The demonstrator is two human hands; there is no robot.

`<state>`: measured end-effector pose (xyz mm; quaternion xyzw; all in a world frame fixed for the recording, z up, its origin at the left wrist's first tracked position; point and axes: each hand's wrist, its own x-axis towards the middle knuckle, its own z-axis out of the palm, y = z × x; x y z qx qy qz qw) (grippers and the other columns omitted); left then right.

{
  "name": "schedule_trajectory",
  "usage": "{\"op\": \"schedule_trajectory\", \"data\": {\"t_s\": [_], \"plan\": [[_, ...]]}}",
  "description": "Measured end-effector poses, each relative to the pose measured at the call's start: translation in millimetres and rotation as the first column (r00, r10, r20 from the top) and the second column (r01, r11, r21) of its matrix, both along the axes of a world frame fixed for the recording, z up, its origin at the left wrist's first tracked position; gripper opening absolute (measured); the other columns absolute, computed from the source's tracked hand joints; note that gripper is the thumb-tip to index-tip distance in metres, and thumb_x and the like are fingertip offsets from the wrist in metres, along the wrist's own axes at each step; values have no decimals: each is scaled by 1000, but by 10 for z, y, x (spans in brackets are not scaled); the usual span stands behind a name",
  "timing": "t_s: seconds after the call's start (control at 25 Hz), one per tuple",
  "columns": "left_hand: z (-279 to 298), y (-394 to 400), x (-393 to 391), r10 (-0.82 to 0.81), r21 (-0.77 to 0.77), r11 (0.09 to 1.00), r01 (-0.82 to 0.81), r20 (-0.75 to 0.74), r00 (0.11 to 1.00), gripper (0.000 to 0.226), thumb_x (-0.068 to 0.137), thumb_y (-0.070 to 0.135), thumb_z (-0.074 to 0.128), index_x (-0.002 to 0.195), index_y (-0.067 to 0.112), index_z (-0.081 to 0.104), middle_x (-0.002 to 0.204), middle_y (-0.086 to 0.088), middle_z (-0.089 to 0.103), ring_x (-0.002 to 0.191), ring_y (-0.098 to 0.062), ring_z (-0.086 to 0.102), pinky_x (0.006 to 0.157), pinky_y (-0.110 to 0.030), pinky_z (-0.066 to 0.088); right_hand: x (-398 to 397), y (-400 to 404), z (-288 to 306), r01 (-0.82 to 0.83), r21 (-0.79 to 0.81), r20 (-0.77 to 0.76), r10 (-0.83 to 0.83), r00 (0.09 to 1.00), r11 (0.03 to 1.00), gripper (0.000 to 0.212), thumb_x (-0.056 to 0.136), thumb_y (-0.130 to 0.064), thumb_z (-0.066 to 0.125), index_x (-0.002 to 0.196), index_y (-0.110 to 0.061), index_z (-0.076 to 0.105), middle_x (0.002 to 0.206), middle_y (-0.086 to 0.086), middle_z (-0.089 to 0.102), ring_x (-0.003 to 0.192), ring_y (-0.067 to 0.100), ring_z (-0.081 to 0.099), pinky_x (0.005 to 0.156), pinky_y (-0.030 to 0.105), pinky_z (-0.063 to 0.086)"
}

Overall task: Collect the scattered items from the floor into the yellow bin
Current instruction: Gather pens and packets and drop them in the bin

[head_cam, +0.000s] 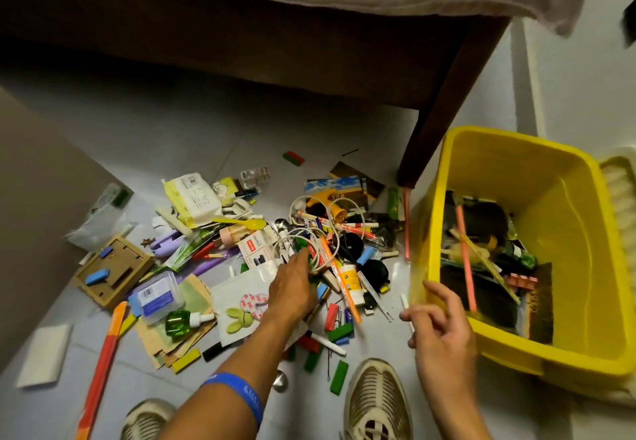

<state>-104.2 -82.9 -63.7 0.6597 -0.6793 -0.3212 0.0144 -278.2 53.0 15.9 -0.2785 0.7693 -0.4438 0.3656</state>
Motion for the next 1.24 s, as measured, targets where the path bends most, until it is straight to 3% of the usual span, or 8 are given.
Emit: {"op": "schedule_trajectory", "data": {"t_s": [0.24,0.44,0.64,0.76,0.96,1.04,1.16,1.24], "plan": [[111,-108,47,-154,22,987,157,-99,983,13,92,13,54,92,17,66,88,-4,66,81,-22,61,76,-42,54,281,-294,-304,-300,40,-103,303,947,953,47,91,-14,65,130,-37,54,101,-26,63,66,0,61,51,20,51],[1164,-118,370,-297,59,922,383,-528,796,15,97,14,54,98,20,68,90,4,67,87,-11,63,78,-36,53,356,-891,-93,-715,-51,-194,696,692,697,108,74,-34,78,151,-51,3,160,-21,11,139,2,29,104,17,32],[2176,-84,507,-320,-169,941,292,-721,614,17,97,10,50,105,10,65,90,-10,65,87,-19,63,79,-33,54,494,-1132,310,-625,-249,-128,615,778,740,68,70,-47,82,126,-57,44,113,-29,58,77,1,61,63,21,49],[2642,-64,470,-332,-246,938,243,-837,434,19,98,9,46,107,9,63,90,-5,64,86,-18,62,81,-31,53,555,-1177,526,-713,-180,-173,692,701,678,48,79,-48,74,119,-58,49,115,-23,60,76,-1,60,66,19,51],[3076,-37,695,-94,-80,992,-100,-986,-139,25,101,6,36,106,12,59,83,1,61,70,-6,54,77,-23,52,497,-1115,828,-581,-157,-203,549,811,799,19,100,-28,51,91,-19,65,82,0,66,75,10,60,63,27,45],[3097,29,774,-29,-5,986,-168,-989,-146,26,102,9,34,108,12,59,80,2,58,67,-5,50,72,-22,51,424,-1085,907,-600,-194,-50,603,796,776,18,95,-27,61,113,-25,59,89,-3,70,82,12,66,65,22,49],[3087,169,676,9,14,999,-40,-992,-126,25,100,14,38,110,11,61,77,2,57,68,-7,51,65,-20,49,570,-1084,938,-734,-188,60,754,654,652,83,76,-27,83,139,-48,33,86,-3,67,74,7,65,67,17,51],[3102,228,606,-3,-12,997,74,-992,-124,24,97,17,44,110,10,63,78,2,56,68,-8,51,62,-19,47,766,-1101,886,-777,-214,79,803,591,593,66,76,-32,82,133,-44,50,87,-5,65,75,7,63,69,20,52]]}}
